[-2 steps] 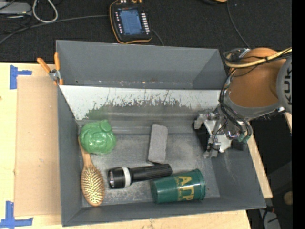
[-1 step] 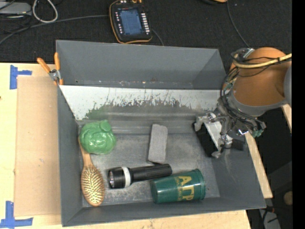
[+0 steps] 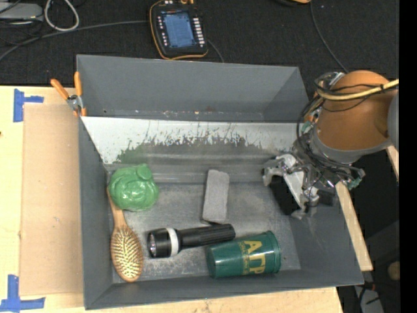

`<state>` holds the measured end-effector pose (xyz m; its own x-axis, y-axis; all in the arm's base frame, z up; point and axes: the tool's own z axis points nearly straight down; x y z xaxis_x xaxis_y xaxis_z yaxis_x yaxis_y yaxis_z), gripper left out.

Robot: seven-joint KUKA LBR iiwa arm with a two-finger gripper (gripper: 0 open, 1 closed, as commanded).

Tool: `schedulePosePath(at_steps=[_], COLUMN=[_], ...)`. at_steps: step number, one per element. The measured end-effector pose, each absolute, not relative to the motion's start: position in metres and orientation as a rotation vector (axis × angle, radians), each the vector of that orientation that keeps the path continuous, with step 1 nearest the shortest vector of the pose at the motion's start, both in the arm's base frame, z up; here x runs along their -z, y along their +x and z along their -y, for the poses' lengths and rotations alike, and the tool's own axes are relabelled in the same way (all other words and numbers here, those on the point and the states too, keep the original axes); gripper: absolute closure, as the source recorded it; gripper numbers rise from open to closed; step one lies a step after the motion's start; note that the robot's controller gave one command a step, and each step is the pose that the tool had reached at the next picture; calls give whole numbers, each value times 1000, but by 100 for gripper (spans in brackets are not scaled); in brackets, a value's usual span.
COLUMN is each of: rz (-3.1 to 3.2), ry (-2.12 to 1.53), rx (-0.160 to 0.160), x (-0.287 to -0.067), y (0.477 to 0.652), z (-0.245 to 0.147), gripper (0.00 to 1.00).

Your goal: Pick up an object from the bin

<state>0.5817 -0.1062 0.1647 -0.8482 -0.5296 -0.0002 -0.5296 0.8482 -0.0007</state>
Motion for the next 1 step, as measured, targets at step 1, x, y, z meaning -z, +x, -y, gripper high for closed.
schedulePosePath(at_steps=[1], rz=[-2935], ry=[-1122], rx=[-2], x=[-164], y=[537], z=[116], gripper=[0])
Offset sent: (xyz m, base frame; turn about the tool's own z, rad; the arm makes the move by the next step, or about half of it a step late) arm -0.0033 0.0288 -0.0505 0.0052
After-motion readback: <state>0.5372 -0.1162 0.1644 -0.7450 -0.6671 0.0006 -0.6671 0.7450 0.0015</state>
